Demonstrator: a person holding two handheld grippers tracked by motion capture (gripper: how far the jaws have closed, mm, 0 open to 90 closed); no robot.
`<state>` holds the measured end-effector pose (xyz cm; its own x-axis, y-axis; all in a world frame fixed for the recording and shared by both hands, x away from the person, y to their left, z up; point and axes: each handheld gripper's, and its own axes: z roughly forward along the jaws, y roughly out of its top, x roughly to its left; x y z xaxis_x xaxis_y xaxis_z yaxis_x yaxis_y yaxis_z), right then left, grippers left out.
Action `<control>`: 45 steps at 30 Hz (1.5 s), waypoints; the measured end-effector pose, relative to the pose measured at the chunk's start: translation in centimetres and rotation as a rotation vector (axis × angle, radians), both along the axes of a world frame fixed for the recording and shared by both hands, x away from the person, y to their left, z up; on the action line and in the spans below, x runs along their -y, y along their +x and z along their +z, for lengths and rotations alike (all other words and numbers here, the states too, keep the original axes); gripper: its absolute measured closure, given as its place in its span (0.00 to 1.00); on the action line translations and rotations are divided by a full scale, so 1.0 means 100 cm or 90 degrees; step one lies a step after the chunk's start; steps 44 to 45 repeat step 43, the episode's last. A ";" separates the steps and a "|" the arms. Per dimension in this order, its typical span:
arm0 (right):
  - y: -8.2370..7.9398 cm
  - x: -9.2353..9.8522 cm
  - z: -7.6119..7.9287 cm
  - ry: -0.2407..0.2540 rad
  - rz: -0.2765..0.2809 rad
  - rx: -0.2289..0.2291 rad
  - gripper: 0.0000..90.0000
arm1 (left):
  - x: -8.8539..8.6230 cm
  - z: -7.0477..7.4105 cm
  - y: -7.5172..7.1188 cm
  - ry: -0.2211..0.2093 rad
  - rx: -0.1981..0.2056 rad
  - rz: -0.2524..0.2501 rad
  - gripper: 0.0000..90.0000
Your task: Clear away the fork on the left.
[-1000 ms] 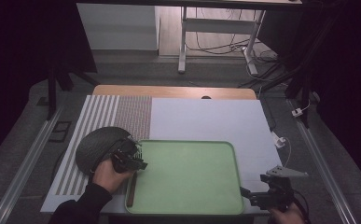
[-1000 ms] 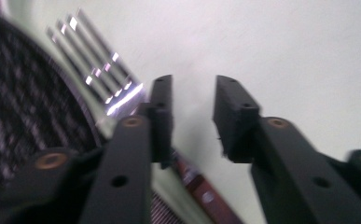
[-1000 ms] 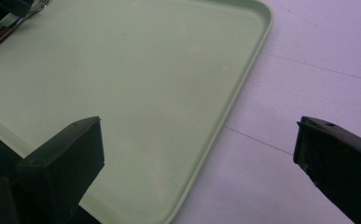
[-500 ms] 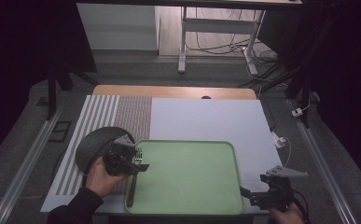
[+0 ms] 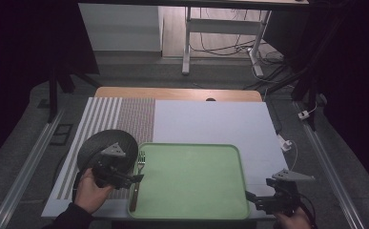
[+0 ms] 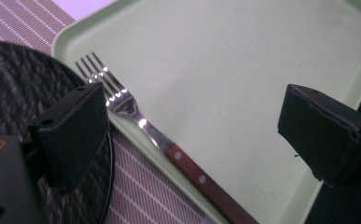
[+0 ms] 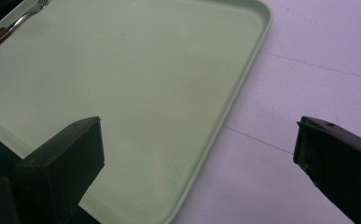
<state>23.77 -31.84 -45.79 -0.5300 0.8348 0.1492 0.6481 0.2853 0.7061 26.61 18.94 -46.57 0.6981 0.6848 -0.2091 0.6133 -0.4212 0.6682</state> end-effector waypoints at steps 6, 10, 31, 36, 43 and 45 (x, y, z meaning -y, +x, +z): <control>0.000 0.000 0.000 0.000 0.000 0.000 0.02 | -0.015 0.001 -0.015 -0.029 0.015 0.028 0.05; 0.000 0.000 0.000 -0.001 0.000 0.000 0.02 | -0.024 0.000 -0.023 -0.042 0.020 0.047 0.03; 0.001 -0.001 0.000 -0.004 0.000 -0.001 0.02 | -0.063 -0.008 -0.065 -0.055 0.036 0.122 0.00; 0.000 -0.002 0.000 -0.005 -0.001 -0.001 0.02 | -0.065 -0.010 -0.071 -0.033 0.028 0.131 0.00; 0.001 -0.002 0.000 -0.007 0.001 -0.002 0.02 | -0.067 -0.012 -0.069 -0.043 0.011 0.129 0.00; 0.001 -0.002 0.000 -0.007 0.001 -0.002 0.02 | -0.067 -0.012 -0.069 -0.043 0.011 0.129 0.00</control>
